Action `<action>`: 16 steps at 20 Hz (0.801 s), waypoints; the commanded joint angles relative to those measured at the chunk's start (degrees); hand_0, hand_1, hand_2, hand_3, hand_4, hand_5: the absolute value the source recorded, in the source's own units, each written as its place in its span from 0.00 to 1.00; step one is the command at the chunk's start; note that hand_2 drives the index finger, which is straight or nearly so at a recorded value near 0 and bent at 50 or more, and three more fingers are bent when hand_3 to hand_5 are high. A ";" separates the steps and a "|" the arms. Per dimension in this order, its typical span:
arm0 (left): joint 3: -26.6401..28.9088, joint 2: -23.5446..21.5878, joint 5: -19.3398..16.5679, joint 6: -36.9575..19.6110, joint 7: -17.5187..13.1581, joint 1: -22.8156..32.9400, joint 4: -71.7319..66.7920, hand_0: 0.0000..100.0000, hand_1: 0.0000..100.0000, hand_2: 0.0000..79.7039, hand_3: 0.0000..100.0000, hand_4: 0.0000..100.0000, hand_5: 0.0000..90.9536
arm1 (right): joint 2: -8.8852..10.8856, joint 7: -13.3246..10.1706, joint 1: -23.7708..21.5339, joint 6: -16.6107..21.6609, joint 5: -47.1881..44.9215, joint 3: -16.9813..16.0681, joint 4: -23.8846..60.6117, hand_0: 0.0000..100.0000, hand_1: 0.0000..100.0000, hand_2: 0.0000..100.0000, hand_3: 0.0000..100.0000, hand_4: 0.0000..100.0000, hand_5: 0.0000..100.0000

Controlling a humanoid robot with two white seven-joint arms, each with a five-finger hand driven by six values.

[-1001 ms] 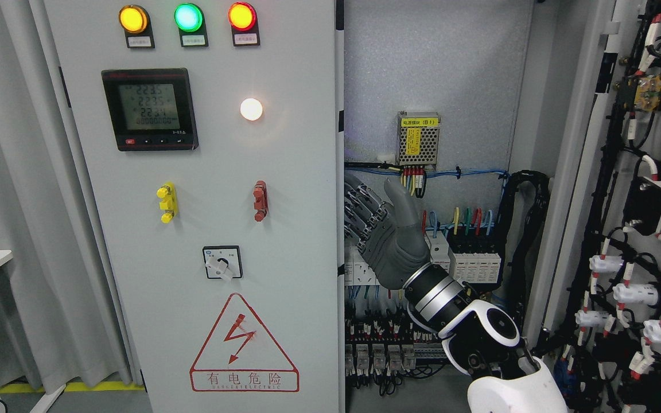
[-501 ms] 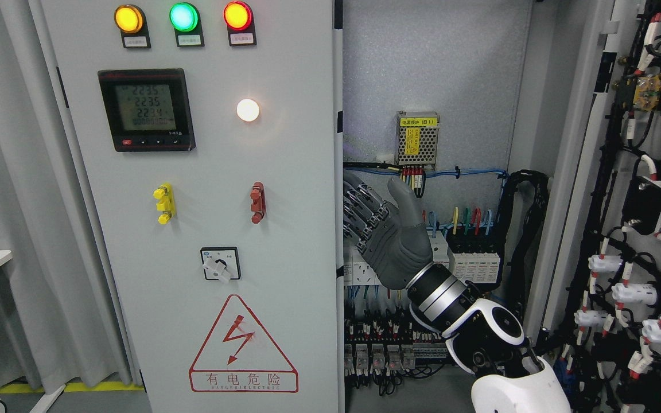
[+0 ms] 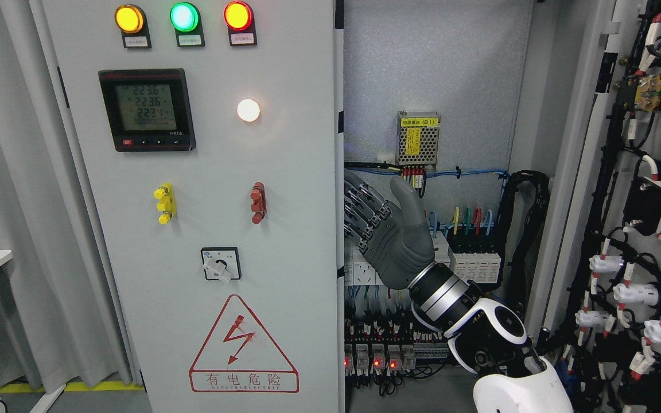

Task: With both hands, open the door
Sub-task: 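Hook the right hand fingers behind the lamp door's inner edge, then pull the lamp door outward with the right hand, swinging it open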

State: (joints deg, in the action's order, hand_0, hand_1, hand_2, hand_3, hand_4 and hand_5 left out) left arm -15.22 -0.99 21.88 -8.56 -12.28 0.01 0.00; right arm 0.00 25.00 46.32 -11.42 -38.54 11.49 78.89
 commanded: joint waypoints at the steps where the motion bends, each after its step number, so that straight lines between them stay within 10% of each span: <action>1: 0.02 -0.85 0.00 0.03 -0.20 1.31 1.58 0.29 0.00 0.04 0.03 0.03 0.00 | 0.00 1.79 -0.26 0.26 -0.04 -0.32 1.26 0.22 0.00 0.00 0.00 0.00 0.00; 16: 0.02 -0.59 0.00 0.12 0.15 1.23 1.58 0.29 0.00 0.04 0.03 0.03 0.00 | 0.00 2.68 -1.58 0.61 -0.04 0.29 3.37 0.22 0.00 0.00 0.00 0.00 0.00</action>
State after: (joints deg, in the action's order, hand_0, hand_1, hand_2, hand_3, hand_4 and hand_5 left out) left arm -15.21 -0.24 21.88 -8.74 -12.56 0.00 0.00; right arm -0.02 27.81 45.53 -10.75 -38.60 11.30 80.33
